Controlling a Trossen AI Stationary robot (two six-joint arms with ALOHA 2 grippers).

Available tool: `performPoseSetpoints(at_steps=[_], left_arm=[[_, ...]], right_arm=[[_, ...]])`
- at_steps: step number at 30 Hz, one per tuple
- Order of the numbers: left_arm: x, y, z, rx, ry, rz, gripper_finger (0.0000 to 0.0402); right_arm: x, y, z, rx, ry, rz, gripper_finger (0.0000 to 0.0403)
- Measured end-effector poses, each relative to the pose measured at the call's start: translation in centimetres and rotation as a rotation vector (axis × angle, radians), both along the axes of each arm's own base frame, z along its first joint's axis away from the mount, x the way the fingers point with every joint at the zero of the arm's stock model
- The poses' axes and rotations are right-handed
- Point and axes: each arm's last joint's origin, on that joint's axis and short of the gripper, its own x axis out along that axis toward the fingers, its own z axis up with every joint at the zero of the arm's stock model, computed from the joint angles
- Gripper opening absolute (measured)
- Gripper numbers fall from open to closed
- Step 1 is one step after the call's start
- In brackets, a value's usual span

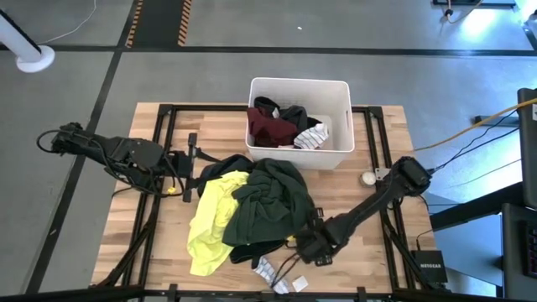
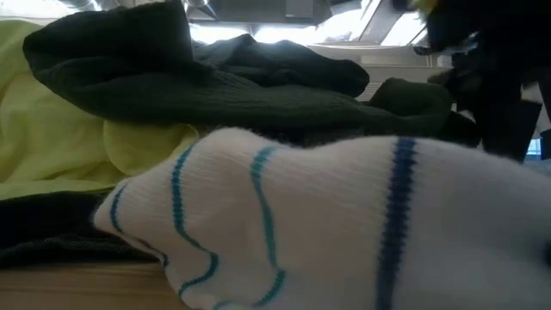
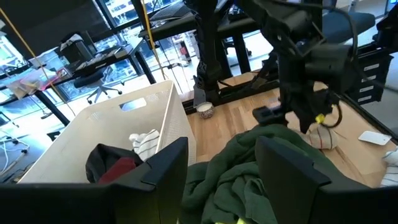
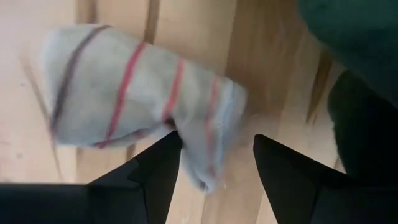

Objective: Sort clothes
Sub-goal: Put the white/pink sock into the white laundry organizer

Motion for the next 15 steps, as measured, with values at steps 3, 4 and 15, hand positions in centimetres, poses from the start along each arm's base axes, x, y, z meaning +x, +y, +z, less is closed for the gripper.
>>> performPoseSetpoints(at_steps=[3, 4, 15], left_arm=[[0.0, 0.0, 0.0, 0.009, 0.001, -0.002, 0.0182], [0.0, 0.0, 0.0, 0.009, 0.001, -0.002, 0.0182], [0.0, 0.0, 0.0, 0.002, 0.001, -0.001, 0.0182]], right_arm=[[0.6, -0.7, -0.8, 0.02, 0.043, -0.029, 0.0212], [0.8, -1.0, -1.0, 0.023, 0.053, -0.038, 0.0204], [1.3, -1.3, 0.1, 0.068, 0.084, -0.056, 0.0016]])
